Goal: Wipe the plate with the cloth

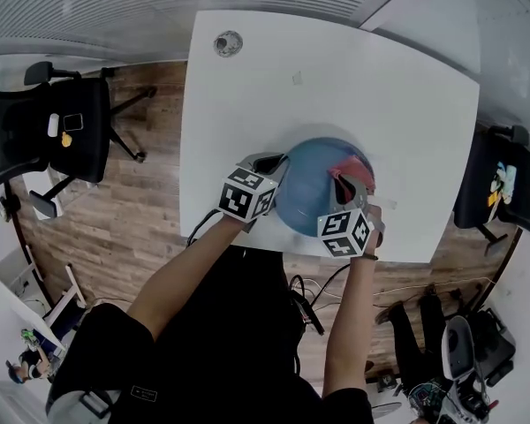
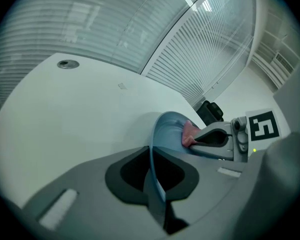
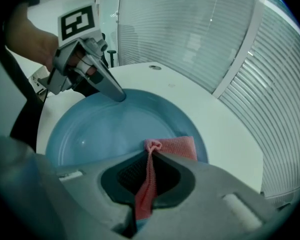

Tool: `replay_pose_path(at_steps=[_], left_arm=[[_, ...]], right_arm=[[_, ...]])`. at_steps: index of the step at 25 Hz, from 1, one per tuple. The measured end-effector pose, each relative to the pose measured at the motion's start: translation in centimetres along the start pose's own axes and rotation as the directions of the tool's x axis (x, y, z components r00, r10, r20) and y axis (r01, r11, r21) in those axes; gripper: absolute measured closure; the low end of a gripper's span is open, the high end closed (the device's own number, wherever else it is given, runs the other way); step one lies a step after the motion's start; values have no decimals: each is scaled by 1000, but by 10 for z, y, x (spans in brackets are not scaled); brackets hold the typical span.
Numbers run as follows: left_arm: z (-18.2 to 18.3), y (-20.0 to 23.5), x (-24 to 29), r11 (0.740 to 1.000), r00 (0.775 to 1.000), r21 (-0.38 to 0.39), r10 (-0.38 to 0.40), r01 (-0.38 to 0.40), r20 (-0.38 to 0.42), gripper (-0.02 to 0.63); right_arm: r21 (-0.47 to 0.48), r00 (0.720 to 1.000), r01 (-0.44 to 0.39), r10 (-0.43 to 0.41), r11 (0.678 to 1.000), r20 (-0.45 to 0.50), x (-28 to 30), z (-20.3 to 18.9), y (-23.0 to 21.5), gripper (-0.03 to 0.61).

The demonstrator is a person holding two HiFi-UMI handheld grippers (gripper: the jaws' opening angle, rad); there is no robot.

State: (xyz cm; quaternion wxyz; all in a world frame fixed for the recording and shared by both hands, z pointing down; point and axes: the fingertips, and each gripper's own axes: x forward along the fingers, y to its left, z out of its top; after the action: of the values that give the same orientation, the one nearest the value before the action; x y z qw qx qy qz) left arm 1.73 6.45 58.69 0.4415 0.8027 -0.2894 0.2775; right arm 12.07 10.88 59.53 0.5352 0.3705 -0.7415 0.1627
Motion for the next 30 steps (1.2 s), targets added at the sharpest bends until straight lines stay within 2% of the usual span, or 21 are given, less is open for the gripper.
replay_pose_path(at_steps=[10,19,24,30], left_arm=[[0,1,0,1000,1000,-6,2,-1,7,598],[1,0,0,1000,1000,6,6,-6,14,598],[1,0,0,1000,1000,10,7,-7,15,598],[0,1,0,1000,1000,13,3,-3,10,598]], right_arm=[[-2,990,-137,137,991,-27,-18,-16,76,565],[27,974,-219,220,975,-47,-24,-19,99,565],[62,955,-285,289,957,-67,-27,-21,108,565],[94,939,-324,332,941,-92,-28,-22,115,565]])
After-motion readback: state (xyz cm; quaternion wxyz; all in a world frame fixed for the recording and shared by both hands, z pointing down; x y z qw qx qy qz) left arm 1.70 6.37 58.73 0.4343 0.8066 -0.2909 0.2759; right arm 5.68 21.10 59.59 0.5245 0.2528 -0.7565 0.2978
